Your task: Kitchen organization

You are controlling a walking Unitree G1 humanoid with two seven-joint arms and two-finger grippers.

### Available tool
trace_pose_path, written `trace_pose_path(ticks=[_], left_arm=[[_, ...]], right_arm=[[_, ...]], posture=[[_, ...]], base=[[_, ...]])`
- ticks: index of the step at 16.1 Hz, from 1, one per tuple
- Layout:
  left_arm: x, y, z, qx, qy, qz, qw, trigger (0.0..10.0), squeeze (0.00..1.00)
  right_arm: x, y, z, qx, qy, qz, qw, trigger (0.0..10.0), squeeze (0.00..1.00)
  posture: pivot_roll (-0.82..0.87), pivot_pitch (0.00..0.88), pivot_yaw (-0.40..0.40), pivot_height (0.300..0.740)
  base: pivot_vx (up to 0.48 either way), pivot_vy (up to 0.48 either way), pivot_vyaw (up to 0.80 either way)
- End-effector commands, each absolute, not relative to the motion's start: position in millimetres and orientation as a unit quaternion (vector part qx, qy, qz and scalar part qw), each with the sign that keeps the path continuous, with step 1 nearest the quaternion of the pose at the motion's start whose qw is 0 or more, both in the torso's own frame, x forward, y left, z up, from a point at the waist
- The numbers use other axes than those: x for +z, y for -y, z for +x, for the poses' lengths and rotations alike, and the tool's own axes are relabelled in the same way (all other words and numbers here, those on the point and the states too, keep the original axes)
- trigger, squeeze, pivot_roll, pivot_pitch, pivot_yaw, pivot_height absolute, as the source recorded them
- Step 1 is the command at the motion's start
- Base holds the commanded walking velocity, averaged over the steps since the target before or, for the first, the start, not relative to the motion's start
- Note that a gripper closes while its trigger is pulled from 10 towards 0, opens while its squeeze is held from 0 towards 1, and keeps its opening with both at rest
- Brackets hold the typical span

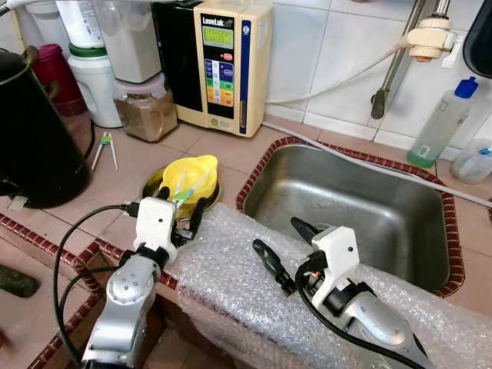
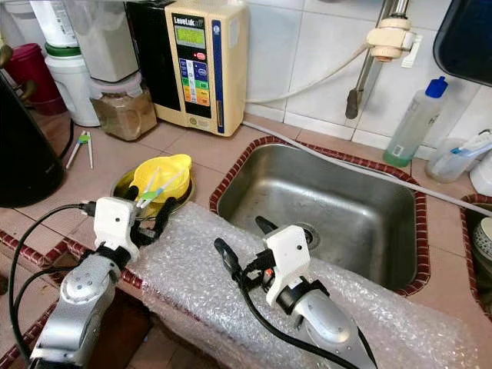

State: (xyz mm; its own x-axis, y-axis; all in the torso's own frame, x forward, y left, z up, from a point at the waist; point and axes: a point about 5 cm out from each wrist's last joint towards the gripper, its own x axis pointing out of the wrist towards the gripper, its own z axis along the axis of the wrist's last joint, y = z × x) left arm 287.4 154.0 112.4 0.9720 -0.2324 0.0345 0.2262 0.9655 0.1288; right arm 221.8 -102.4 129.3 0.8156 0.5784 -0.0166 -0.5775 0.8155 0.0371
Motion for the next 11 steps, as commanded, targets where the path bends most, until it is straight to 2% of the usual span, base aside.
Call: trace_pose_path(ticks=[1, 4, 11], left_arm=[[113.5, -154.2, 289.8, -0.113, 0.029, 0.060, 0.991, 0.0, 0.00], [110.4, -158.1, 287.5, -0.108, 0.025, 0.060, 0.992, 0.0, 0.00], [110.6, -159.2, 286.4, -0.106, 0.029, 0.064, 0.992, 0.0, 0.00]], right_arm=[[133.8, 100.6, 220.6, 0.309, -0.009, 0.014, 0.951, 10.0, 0.00], [130.8, 105.9, 224.6, 0.278, -0.015, -0.005, 0.960, 10.0, 0.00], [128.8, 106.3, 225.5, 0.270, -0.019, -0.001, 0.963, 10.0, 0.00]], posture=[[0.00, 0.009, -0.006, 0.740], [0.01, 0.014, -0.008, 0.740], [0.01, 0.012, -0.009, 0.740]], base=[[0.000, 0.000, 0.00], [0.000, 0.000, 0.00], [0.000, 0.000, 0.00]])
